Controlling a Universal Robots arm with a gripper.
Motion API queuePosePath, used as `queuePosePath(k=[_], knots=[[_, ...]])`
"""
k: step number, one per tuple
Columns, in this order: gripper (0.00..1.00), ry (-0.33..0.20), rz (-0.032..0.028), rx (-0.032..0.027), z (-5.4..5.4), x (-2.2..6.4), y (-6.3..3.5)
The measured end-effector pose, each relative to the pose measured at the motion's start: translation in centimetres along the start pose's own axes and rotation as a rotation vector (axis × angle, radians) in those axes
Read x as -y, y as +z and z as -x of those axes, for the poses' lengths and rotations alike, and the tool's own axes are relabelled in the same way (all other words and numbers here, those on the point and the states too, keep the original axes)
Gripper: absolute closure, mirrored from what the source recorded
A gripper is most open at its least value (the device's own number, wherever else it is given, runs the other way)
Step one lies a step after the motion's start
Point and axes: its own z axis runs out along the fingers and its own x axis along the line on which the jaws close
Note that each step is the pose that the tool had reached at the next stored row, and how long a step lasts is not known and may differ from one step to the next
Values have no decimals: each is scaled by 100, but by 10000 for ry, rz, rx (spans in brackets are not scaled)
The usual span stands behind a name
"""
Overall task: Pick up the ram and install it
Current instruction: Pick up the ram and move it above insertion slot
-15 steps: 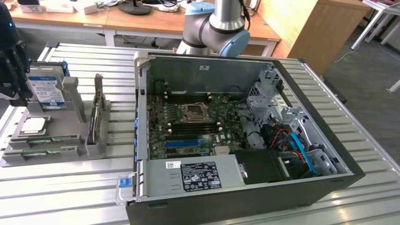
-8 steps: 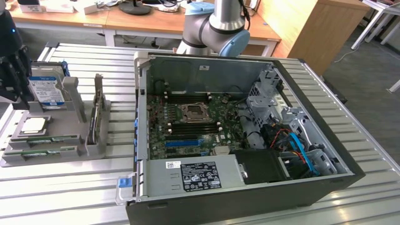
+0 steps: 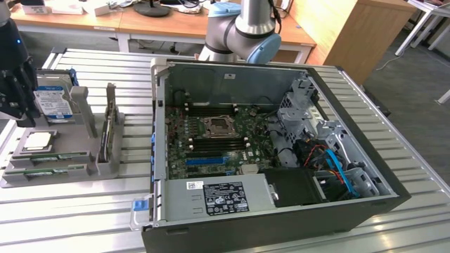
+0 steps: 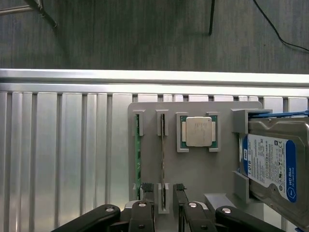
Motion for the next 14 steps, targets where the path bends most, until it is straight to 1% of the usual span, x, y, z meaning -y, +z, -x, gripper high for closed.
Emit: queuePosePath(k=[14], knots=[[70, 0, -2, 1, 1, 5, 172]])
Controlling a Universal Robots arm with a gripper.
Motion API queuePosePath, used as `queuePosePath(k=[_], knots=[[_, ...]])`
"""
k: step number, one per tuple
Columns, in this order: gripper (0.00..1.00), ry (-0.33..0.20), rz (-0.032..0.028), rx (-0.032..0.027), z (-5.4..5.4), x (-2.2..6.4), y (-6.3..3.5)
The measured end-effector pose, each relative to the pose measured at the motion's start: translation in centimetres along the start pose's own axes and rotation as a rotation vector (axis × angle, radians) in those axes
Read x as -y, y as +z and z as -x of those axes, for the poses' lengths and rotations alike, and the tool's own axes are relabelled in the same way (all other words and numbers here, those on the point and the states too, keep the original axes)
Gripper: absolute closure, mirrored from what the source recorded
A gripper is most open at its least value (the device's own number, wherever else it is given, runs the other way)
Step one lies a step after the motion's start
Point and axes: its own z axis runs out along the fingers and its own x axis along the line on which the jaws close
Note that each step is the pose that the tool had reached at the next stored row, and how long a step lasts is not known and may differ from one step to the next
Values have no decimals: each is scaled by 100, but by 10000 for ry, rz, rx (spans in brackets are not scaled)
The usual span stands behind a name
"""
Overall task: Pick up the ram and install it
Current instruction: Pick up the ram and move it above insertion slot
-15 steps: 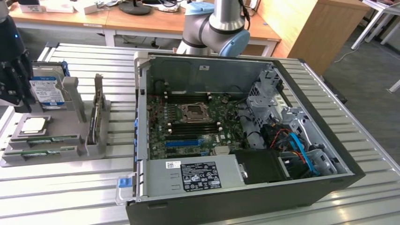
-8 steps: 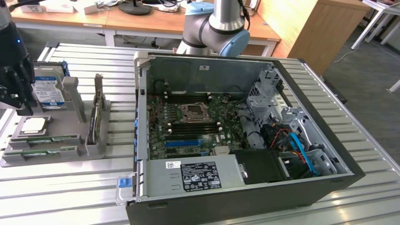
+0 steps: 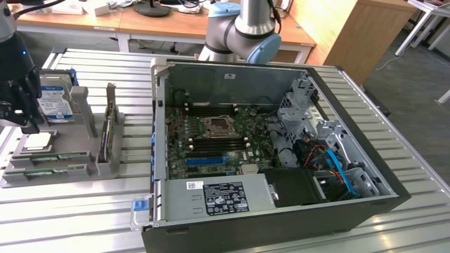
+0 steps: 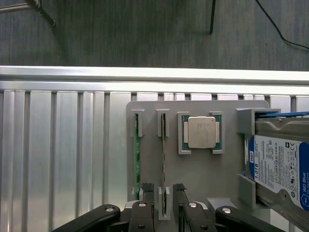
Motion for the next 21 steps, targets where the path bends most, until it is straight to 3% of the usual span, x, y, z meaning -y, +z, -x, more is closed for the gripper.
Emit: queuePosePath(k=[21], knots=[[70, 0, 0, 0, 1, 5, 220]])
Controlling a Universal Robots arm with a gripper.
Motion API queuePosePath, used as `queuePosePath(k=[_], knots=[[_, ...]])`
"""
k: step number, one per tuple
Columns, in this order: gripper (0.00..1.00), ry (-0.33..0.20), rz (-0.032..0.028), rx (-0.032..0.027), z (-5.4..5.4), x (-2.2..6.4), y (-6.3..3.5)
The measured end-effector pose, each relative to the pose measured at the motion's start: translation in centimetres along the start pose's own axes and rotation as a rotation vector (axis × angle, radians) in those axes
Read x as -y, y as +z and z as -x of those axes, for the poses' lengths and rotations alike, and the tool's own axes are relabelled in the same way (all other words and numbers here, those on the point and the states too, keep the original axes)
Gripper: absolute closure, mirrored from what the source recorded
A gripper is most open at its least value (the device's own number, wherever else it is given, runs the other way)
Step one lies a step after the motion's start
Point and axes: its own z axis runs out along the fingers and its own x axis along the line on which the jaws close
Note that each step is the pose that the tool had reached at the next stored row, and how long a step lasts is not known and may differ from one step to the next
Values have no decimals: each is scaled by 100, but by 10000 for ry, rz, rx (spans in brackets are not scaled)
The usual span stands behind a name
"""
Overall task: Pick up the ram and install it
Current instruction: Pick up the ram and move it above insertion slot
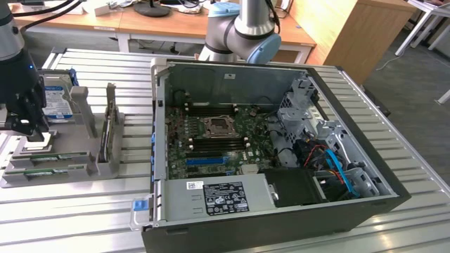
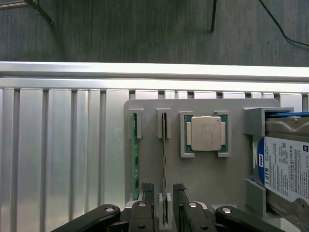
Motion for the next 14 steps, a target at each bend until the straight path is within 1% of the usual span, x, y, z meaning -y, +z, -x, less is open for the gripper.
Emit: queuePosePath(k=[8, 14], knots=[[70, -1, -1, -1, -16, 0, 8], [70, 0, 7, 0, -98, 1, 8]])
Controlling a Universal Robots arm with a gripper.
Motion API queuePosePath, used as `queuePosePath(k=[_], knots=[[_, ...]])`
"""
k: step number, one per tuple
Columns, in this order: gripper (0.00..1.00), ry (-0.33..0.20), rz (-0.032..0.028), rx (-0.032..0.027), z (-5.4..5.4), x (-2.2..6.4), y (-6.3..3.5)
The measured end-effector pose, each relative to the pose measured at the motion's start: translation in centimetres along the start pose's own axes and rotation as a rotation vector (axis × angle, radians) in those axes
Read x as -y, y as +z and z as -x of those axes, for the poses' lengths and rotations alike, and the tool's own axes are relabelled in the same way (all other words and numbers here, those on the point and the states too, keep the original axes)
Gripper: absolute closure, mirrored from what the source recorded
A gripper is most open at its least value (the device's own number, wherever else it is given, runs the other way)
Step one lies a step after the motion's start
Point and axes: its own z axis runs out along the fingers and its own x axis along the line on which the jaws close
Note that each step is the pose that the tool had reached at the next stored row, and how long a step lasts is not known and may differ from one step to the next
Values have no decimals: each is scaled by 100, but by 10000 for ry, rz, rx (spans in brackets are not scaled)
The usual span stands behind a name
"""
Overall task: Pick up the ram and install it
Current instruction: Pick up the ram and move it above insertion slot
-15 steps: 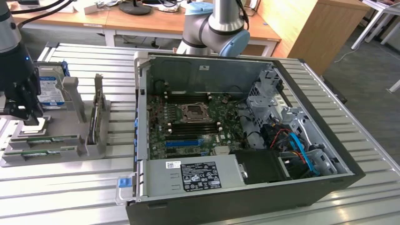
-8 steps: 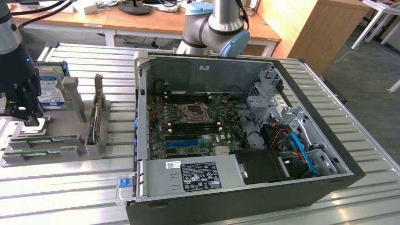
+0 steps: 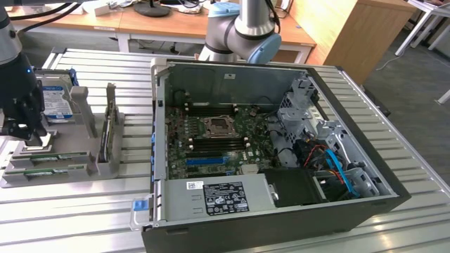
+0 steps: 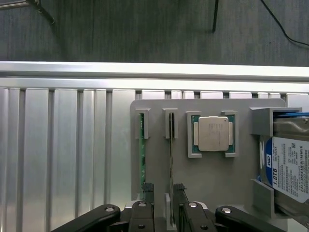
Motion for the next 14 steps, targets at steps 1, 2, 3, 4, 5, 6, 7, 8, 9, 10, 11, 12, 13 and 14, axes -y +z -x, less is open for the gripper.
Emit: queuePosePath(k=[1, 2, 3, 4, 5, 6, 7, 8, 9, 10, 11, 12, 13, 14], knots=[[70, 1, 3, 0, -17, 0, 0], [70, 3, 6, 0, -35, 0, 0], [70, 5, 6, 0, -52, 0, 1], [70, 6, 9, 0, -70, 1, 0], [70, 8, 10, 0, -86, 1, 1], [70, 9, 11, 0, -102, 2, 1], [70, 11, 13, 0, -117, 2, 1], [70, 13, 14, 0, -132, 2, 1], [70, 15, 14, 0, -147, 2, 2], [70, 17, 15, 0, -161, 2, 2], [70, 18, 16, 0, -175, 2, 2], [70, 18, 16, 0, -188, 3, 2], [70, 19, 16, 0, -200, 3, 2], [70, 19, 16, 0, -210, 3, 3]])
